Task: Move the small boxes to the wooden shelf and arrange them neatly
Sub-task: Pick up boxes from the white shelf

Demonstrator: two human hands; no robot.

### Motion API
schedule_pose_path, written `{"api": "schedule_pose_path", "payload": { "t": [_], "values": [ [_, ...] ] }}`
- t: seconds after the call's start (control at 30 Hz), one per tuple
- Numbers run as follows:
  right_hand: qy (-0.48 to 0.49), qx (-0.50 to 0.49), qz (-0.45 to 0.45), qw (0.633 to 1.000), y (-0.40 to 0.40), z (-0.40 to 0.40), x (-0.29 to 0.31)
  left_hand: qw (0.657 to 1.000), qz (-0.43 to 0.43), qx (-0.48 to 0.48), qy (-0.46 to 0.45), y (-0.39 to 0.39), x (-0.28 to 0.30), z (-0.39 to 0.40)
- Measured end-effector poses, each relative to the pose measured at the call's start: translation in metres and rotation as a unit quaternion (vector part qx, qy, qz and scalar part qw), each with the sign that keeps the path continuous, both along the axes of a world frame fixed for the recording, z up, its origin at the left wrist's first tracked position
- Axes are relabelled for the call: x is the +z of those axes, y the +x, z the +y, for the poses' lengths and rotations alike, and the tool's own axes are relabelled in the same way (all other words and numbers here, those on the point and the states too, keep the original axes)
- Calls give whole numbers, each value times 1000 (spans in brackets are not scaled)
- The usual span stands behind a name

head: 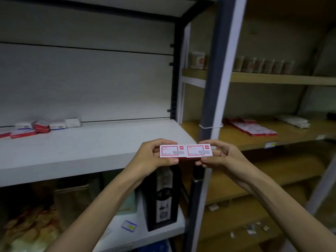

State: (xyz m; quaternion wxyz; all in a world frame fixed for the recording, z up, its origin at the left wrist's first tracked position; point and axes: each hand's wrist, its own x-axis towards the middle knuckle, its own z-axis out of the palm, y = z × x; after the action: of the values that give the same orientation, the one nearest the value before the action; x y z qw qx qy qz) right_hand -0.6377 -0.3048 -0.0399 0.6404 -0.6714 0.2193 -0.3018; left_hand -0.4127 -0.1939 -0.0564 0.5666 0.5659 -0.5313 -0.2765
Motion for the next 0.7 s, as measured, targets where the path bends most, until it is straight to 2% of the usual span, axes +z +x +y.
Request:
{"api": "schedule_pose_path", "payload": {
  "t": [0.33, 0.7],
  "values": [
    [41, -32, 11, 999, -152, -89, -10, 999, -18, -35, 34, -153, -6, -98],
    [32, -54, 15, 998, -225, -220, -7, 996, -86, -16, 8, -224, -3, -240]
  ]
}}
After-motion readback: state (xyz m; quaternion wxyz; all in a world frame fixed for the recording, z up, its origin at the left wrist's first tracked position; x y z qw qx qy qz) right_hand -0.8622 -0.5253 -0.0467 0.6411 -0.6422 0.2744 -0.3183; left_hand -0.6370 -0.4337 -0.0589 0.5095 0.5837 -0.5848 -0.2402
